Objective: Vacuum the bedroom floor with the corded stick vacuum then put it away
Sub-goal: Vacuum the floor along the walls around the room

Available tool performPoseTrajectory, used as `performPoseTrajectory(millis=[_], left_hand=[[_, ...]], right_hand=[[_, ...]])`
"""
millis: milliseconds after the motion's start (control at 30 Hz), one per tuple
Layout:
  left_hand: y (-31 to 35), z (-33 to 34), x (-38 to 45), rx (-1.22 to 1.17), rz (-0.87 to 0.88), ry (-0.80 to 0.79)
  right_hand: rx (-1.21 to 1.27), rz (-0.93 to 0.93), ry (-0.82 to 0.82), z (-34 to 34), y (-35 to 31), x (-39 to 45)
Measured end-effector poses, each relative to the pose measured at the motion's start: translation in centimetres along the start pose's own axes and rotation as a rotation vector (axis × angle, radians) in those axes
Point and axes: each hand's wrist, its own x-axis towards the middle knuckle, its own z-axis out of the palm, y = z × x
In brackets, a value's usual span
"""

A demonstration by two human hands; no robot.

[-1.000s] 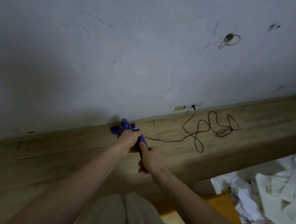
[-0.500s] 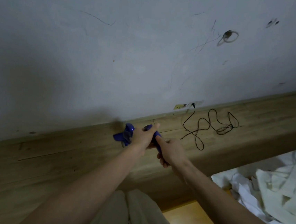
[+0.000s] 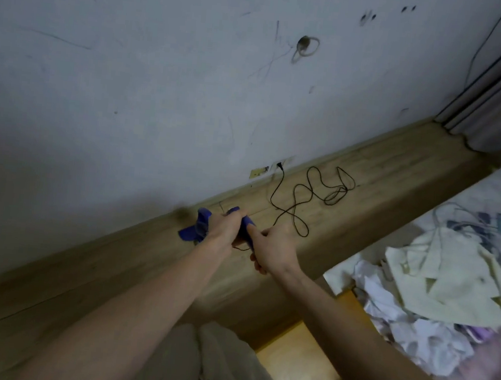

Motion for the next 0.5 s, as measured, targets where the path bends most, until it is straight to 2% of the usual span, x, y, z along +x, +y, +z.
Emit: performPoseTrajectory(millis=[233, 500], left_hand=[[2.3, 1.5, 2.0, 0.032, 0.011, -0.020], [2.3, 1.4, 2.3, -0.069, -0.103, -0.091]], right_hand=[[-0.014, 0.030, 0.003, -1.0, -1.5, 3.5], [-0.056, -0.002, -0.135, -1.6, -0.5, 4.1]])
